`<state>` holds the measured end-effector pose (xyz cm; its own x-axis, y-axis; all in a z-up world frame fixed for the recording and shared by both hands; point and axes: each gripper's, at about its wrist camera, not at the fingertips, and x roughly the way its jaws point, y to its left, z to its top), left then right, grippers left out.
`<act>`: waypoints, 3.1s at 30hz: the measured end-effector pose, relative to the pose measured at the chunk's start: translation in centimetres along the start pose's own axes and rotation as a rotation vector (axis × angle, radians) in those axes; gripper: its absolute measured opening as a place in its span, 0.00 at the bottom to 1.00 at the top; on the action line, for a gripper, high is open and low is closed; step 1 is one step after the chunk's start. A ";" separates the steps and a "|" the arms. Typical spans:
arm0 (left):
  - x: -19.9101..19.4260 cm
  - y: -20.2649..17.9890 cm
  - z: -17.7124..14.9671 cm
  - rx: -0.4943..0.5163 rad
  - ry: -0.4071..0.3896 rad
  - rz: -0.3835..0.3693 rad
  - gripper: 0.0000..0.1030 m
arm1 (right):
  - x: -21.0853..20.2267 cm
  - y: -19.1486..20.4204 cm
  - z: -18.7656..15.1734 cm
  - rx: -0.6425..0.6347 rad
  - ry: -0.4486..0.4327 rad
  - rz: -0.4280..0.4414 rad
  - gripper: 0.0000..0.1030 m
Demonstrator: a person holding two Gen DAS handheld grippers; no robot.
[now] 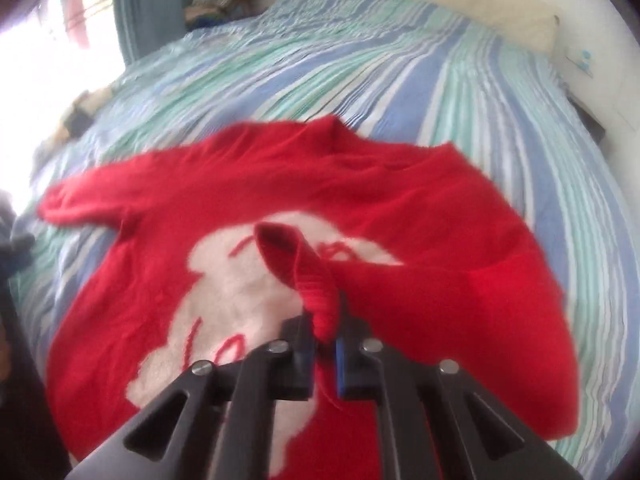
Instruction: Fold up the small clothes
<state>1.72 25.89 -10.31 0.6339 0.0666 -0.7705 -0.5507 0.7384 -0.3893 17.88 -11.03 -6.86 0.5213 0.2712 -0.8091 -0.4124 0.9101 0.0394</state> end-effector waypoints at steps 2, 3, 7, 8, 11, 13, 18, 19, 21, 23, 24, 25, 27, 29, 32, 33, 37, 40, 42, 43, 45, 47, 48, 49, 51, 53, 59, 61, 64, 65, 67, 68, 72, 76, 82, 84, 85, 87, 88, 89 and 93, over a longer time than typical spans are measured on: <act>0.0 -0.3 -0.2 0.009 -0.003 0.004 0.81 | -4.6 -5.5 -0.4 0.130 -0.087 -0.043 0.07; 0.1 -0.5 -0.3 0.016 -0.004 0.005 0.81 | -7.0 -8.5 -1.0 0.191 -0.124 -0.077 0.07; 0.3 -1.4 -0.7 0.050 -0.003 0.019 0.81 | -14.9 -20.4 -6.1 0.418 -0.190 -0.279 0.07; 0.4 -1.6 -0.8 0.058 -0.001 0.025 0.81 | -15.9 -23.1 -7.6 0.476 -0.173 -0.318 0.07; 0.6 -2.4 -1.0 0.090 0.002 0.040 0.81 | -16.1 -29.4 -12.6 0.657 -0.071 -0.352 0.07; 0.5 -3.0 -1.3 0.123 -0.003 0.046 0.81 | -15.2 -31.4 -15.6 0.741 -0.031 -0.364 0.07; 0.0 -3.2 -2.0 0.183 -0.006 0.079 0.81 | -14.4 -33.7 -20.4 0.858 -0.017 -0.399 0.06; 0.0 -3.0 -2.0 0.176 -0.003 0.080 0.81 | -14.4 -33.9 -21.2 0.875 -0.011 -0.409 0.06; 0.2 -2.6 -1.9 0.154 0.006 0.082 0.81 | -14.2 -34.2 -22.5 0.910 0.013 -0.412 0.06; 0.4 -2.5 -1.8 0.145 0.010 0.086 0.81 | -13.8 -34.5 -23.6 0.945 0.039 -0.404 0.06; 0.5 -2.7 -1.8 0.150 0.011 0.090 0.81 | -13.7 -34.6 -24.0 0.958 0.043 -0.401 0.06; 0.5 -2.8 -1.9 0.161 0.012 0.094 0.81 | -13.6 -34.7 -24.3 0.968 0.046 -0.401 0.06; 0.6 -3.1 -2.1 0.183 0.017 0.098 0.81 | -13.5 -34.9 -24.5 0.982 0.048 -0.396 0.05; 0.6 -3.2 -2.2 0.195 0.024 0.104 0.81 | -13.5 -34.8 -24.6 0.978 0.052 -0.399 0.05; 0.8 -3.1 -2.2 0.192 0.034 0.107 0.81 | -13.2 -34.8 -24.4 0.971 0.057 -0.398 0.06; 0.8 -3.1 -2.2 0.192 0.037 0.107 0.81 | -13.0 -34.8 -24.1 0.966 0.059 -0.398 0.06; 1.0 -3.3 -2.2 0.205 0.043 0.112 0.81 | -12.9 -34.7 -23.8 0.953 0.064 -0.402 0.06; 1.0 -3.4 -2.3 0.211 0.045 0.117 0.81 | -12.8 -34.7 -23.7 0.951 0.068 -0.402 0.08; 1.0 -3.3 -2.2 0.208 0.046 0.115 0.81 | -13.1 -34.8 -23.8 0.959 0.067 -0.406 0.10; 1.0 -3.3 -2.2 0.206 0.046 0.114 0.81 | -13.3 -34.9 -24.0 0.967 0.069 -0.412 0.11; 1.0 -3.3 -2.2 0.203 0.046 0.113 0.82 | -13.7 -35.2 -24.6 0.991 0.072 -0.419 0.11; 0.9 -3.3 -2.2 0.202 0.046 0.113 0.82 | -14.2 -35.5 -25.1 1.017 0.078 -0.422 0.11; 0.9 -3.3 -2.2 0.203 0.046 0.112 0.82 | -14.4 -35.7 -25.3 1.024 0.080 -0.424 0.11; 0.9 -3.3 -2.2 0.203 0.046 0.110 0.82 | -14.6 -35.8 -25.4 1.028 0.083 -0.424 0.11; 0.8 -3.2 -2.2 0.198 0.047 0.106 0.82 | -15.3 -36.0 -25.5 1.032 0.106 -0.478 0.11; 0.8 -3.1 -2.1 0.190 0.047 0.103 0.82 | -16.3 -36.3 -25.8 1.037 0.128 -0.564 0.17; -0.1 -5.7 -0.8 0.268 0.025 0.028 0.82 | -19.2 -33.8 -22.7 0.899 0.040 -0.562 0.25; 0.0 -8.4 1.2 0.338 0.027 -0.045 0.82 | -18.7 -32.1 -20.0 0.840 0.013 -0.464 0.39; 1.8 -14.1 4.9 0.481 0.091 -0.201 0.90 | -16.6 -28.6 -14.6 0.697 -0.010 -0.292 0.52; 2.8 -16.2 6.0 0.535 0.119 -0.244 0.90 | -15.6 -27.4 -12.6 0.644 -0.015 -0.228 0.52; 5.3 -20.1 7.8 0.635 0.167 -0.281 0.90 | -13.3 -24.9 -8.4 0.558 -0.024 -0.106 0.52; 6.7 -21.9 8.4 0.674 0.201 -0.286 0.90 | -11.9 -23.7 -6.4 0.523 -0.031 -0.042 0.53; 12.8 -27.0 9.1 0.784 0.320 -0.263 0.90 | -5.8 -19.7 -0.1 0.404 -0.015 0.120 0.59; 17.9 -29.2 8.1 0.870 0.370 -0.204 0.90 | 0.5 -17.8 4.0 0.281 0.050 0.164 0.59; 22.2 -30.4 6.7 0.960 0.418 -0.148 0.89 | 8.3 -15.8 6.9 0.141 0.199 0.184 0.59; 22.3 -30.5 6.2 0.964 0.434 -0.174 0.68 | 10.4 -15.5 7.4 0.103 0.236 0.162 0.59; 22.1 -30.5 5.9 0.966 0.458 -0.207 0.18 | 11.3 -15.4 7.4 0.101 0.256 0.173 0.57; 21.1 -31.0 4.9 1.024 0.405 -0.173 0.05 | 12.2 -15.1 7.6 0.074 0.283 0.184 0.14; 20.1 -31.4 4.3 1.076 0.330 -0.138 0.04 | 12.1 -14.6 7.7 0.033 0.279 0.163 0.04; 19.4 -31.6 4.0 1.105 0.258 -0.099 0.04 | 11.7 -13.9 7.8 -0.016 0.263 0.130 0.03; 18.8 -32.2 4.5 1.076 0.102 -0.018 0.04 | 9.2 -11.8 8.5 -0.165 0.159 -0.074 0.03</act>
<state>33.74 6.40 -9.99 0.5618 0.0309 -0.8267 0.2555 0.9439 0.2090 33.88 -16.62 -9.75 0.4361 0.1413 -0.8888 -0.5010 0.8585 -0.1093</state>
